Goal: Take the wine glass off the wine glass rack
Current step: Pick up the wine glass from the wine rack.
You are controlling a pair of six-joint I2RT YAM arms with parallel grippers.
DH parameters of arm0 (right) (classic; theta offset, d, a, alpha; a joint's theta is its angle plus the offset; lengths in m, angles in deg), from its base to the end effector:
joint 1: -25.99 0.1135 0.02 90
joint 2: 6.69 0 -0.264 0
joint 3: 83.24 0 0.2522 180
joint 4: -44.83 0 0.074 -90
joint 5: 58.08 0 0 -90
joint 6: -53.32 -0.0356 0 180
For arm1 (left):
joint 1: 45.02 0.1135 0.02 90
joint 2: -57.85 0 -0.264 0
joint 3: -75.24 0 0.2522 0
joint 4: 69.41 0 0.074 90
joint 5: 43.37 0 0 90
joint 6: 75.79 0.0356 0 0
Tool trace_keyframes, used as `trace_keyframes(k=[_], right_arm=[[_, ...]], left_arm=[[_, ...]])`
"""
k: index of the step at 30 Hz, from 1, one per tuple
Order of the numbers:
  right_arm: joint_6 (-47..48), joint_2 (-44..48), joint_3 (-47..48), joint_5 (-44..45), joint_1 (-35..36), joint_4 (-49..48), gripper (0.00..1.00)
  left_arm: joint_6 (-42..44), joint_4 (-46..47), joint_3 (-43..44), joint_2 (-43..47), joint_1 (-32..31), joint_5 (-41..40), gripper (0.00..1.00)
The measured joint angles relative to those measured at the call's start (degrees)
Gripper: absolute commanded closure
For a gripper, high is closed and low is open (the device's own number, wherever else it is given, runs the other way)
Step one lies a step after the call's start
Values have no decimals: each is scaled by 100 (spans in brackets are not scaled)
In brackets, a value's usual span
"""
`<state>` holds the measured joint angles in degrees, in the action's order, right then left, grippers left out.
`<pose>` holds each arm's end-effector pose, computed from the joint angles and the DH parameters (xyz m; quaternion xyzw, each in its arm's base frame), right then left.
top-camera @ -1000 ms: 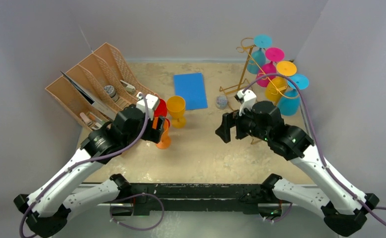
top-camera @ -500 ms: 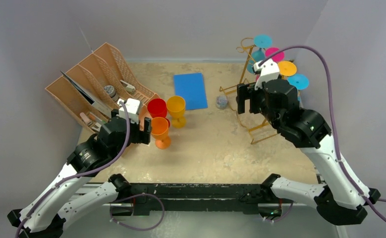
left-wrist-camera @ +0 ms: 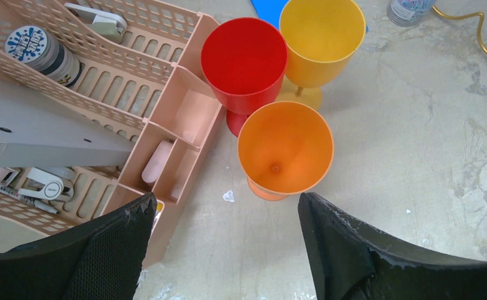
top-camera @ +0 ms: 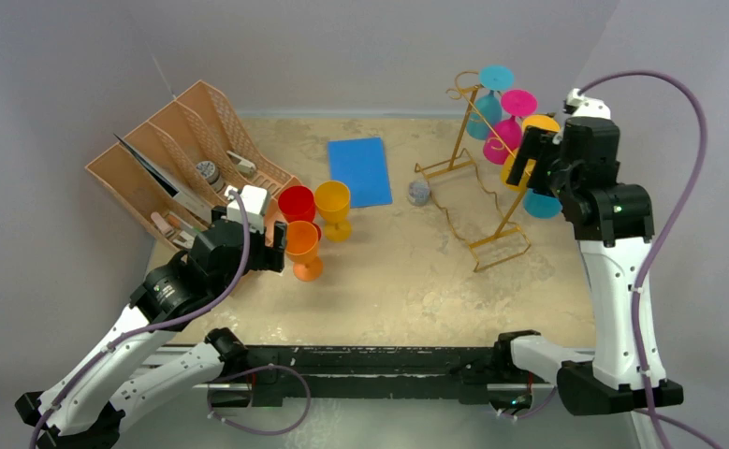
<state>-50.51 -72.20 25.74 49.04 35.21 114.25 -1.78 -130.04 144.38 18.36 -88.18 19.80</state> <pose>0.1899 0.0202 0.4800 0.1126 0.8345 -0.0189 0.5390 0.1030 -0.0745 0.3517 0.0878 0.8497 -0.0609 0.5164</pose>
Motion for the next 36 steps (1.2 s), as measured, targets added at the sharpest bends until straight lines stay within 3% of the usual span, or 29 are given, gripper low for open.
trace_keyframes(k=[6, 17, 36], right_arm=[[-369, 44, -85, -966, -1346, 146, 14], [-765, -15, -289, -2310, -2822, 101, 14], [-907, 96, -448, -3126, -2964, -70, 12]], left_arm=[[0, -39, 0, 76, 0, 0, 16], [-2, -61, 0, 81, 28, 68, 16], [2, -39, -68, 83, 323, 393, 15]])
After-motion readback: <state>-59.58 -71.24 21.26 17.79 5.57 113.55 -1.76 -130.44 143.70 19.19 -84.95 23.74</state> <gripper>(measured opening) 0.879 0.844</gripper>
